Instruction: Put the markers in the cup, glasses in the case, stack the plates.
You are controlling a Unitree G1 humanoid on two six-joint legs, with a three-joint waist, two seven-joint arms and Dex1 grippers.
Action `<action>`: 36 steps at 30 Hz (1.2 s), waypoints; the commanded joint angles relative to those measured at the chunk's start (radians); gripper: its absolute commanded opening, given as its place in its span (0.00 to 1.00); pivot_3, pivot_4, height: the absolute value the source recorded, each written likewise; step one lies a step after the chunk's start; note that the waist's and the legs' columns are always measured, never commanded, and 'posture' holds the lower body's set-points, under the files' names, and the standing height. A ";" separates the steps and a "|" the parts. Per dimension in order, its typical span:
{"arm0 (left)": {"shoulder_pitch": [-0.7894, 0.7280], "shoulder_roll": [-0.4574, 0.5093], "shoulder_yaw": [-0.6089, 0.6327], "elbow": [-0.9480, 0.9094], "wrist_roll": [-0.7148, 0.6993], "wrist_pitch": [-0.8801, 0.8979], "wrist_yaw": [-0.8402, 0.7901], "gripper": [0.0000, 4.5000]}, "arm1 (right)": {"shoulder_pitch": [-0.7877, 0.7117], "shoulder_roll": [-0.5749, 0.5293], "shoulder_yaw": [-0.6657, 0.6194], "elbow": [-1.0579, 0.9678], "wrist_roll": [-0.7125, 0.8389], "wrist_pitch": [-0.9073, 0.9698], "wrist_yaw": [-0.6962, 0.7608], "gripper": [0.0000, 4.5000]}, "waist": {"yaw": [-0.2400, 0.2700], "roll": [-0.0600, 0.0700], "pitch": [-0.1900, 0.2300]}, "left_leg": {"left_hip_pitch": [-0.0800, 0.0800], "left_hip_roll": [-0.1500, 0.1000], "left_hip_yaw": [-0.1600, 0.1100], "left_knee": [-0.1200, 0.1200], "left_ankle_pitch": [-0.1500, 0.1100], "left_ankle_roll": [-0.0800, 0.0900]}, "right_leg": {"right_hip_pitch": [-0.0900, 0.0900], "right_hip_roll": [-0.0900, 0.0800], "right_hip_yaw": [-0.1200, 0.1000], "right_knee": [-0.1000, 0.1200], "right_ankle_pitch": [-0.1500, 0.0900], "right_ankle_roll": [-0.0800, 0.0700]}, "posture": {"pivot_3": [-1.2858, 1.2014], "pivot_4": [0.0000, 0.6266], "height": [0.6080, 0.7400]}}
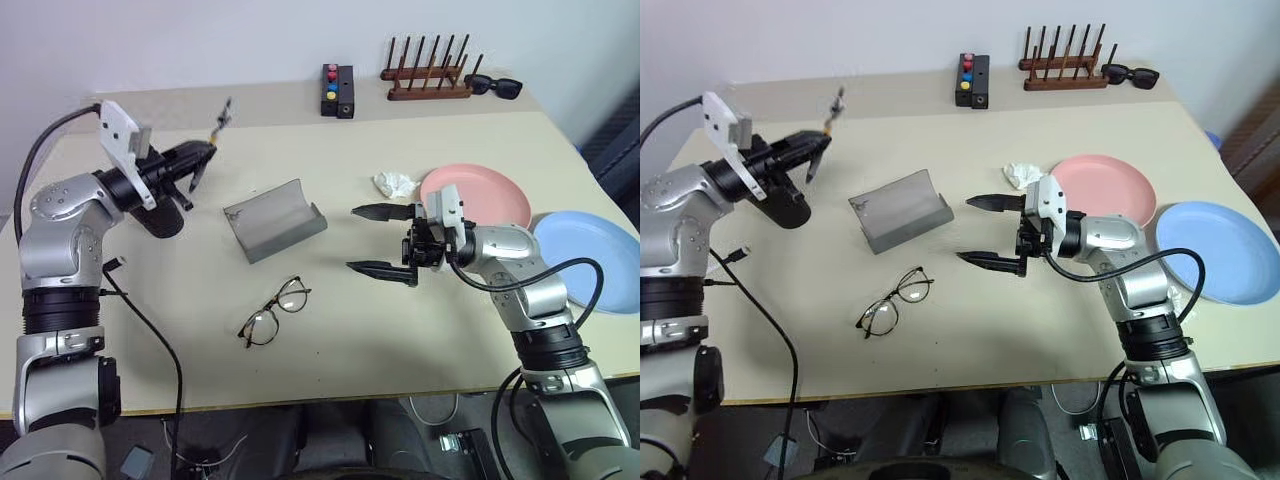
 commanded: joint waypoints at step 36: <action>0.247 -0.215 0.280 -0.078 0.149 -0.641 0.677 0.05 | -0.257 0.198 -0.025 0.388 -0.050 -0.212 0.051 1.00 | -0.001 -0.001 -0.001 | 0.000 0.000 0.001 0.001 0.000 0.000 | 0.000 0.001 0.002 0.000 0.001 -0.001 | 0.52 0.24 1.00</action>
